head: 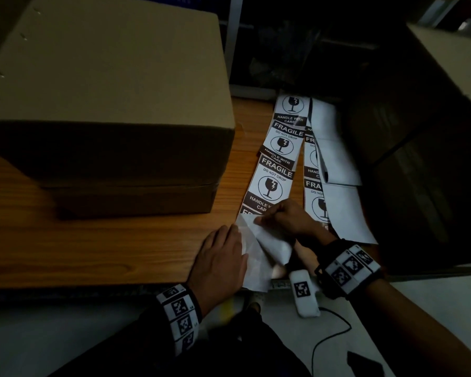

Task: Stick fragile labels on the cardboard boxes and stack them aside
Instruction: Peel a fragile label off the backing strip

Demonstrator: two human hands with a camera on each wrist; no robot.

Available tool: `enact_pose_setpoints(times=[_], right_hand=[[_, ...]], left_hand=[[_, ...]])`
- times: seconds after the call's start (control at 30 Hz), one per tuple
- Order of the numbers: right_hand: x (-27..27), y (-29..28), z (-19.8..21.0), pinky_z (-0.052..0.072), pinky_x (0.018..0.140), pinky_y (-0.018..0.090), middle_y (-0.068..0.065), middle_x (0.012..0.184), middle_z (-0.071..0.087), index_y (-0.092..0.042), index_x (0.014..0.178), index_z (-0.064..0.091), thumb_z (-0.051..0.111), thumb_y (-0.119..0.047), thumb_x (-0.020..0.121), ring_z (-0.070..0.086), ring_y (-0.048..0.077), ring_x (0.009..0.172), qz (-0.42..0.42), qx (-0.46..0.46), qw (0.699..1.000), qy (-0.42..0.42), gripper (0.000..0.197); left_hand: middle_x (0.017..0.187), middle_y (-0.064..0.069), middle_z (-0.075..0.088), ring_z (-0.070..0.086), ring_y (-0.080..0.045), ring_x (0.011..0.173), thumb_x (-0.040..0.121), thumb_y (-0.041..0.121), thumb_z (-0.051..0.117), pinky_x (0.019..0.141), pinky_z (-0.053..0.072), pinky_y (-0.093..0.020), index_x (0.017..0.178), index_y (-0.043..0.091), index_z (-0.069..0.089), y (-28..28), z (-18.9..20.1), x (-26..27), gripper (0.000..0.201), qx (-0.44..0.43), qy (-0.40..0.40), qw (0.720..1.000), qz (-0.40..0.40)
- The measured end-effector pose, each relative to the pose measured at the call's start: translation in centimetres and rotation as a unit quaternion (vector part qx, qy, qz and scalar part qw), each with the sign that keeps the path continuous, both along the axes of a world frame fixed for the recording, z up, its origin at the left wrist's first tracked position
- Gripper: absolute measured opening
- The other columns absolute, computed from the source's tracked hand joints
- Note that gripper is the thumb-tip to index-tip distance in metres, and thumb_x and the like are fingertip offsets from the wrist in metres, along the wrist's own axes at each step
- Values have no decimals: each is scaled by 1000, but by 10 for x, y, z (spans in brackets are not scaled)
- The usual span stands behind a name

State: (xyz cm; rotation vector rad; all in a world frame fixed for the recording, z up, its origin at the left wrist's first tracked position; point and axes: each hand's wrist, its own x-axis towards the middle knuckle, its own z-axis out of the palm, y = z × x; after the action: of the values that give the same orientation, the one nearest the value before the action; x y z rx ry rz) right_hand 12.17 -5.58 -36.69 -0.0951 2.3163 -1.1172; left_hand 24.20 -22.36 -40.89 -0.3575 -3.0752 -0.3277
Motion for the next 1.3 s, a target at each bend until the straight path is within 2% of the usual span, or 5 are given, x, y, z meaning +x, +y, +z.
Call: enact_pose_setpoints(times=[0.27, 0.4, 0.77, 1.07, 1.3], right_hand=[[-7, 14, 26, 48, 57, 31, 23, 88, 68, -4, 99, 76, 78, -32, 80, 59, 27, 63, 120, -46, 987, -95, 34], [-27, 24, 45, 49, 103, 35, 17, 114, 70, 0, 114, 69, 75, -19, 79, 65, 28, 113, 127, -81, 978, -141, 40], [-9, -57, 31, 40, 67, 27, 13, 92, 68, -10, 77, 60, 65, -39, 90, 63, 27, 88, 206, 264, 935, 113, 33], [-20, -35, 13, 46, 72, 30, 12, 95, 72, -4, 96, 74, 68, -36, 90, 62, 19, 81, 217, 224, 947, 79, 34], [-16, -21, 9, 32, 48, 9, -18, 41, 52, -28, 49, 56, 72, -27, 88, 46, -9, 42, 148, 121, 979, 66, 42]], left_hand=[[128, -11, 61, 55, -27, 116, 89, 43, 52, 99, 46, -41, 123, 6, 62, -3, 11, -1, 52, -37, -29, 999, -23], [134, -12, 55, 50, -28, 120, 93, 42, 47, 102, 42, -43, 128, 6, 58, -4, 18, -2, 52, -59, -44, 997, -34], [120, -13, 62, 54, -28, 108, 87, 39, 37, 90, 48, -41, 100, 8, 71, -4, 13, -2, 48, -27, -3, 998, -52], [143, -16, 49, 48, -28, 115, 89, 47, 43, 89, 41, -42, 116, 11, 61, -10, 11, -10, 49, -65, -3, 995, -71], [131, -20, 58, 55, -29, 103, 82, 45, 57, 82, 42, -40, 103, 10, 65, -12, 5, -13, 41, -83, 4, 993, -84]])
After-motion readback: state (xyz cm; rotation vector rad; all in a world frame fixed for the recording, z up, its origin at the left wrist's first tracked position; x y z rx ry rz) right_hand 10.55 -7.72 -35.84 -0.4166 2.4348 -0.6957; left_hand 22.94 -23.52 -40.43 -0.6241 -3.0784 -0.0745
